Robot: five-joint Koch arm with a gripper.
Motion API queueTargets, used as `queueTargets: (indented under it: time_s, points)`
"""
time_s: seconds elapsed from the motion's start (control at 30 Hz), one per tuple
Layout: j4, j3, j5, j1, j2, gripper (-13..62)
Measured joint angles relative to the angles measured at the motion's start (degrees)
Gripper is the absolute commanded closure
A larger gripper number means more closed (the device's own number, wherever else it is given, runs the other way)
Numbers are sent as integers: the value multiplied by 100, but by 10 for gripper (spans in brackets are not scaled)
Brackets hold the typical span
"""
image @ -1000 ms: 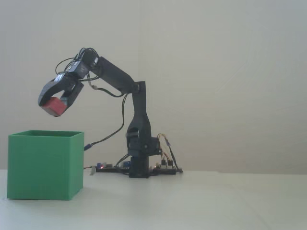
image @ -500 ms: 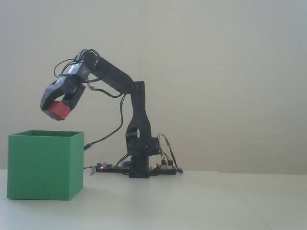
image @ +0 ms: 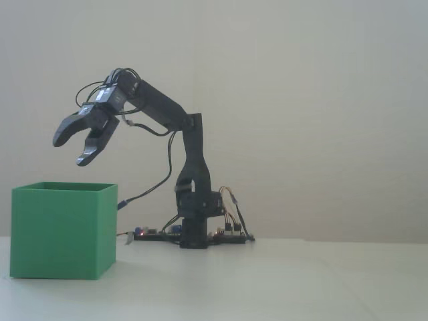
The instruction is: Grasp a red block and put it in the green bin.
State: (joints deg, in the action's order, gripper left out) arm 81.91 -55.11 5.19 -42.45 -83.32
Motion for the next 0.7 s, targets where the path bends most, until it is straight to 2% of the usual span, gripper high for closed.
queueTargets:
  time_s: [0.3, 0.7]
  points:
    - [0, 0, 0, 387, -308, 165]
    - [0, -677, -9, 1204, -2461, 168]
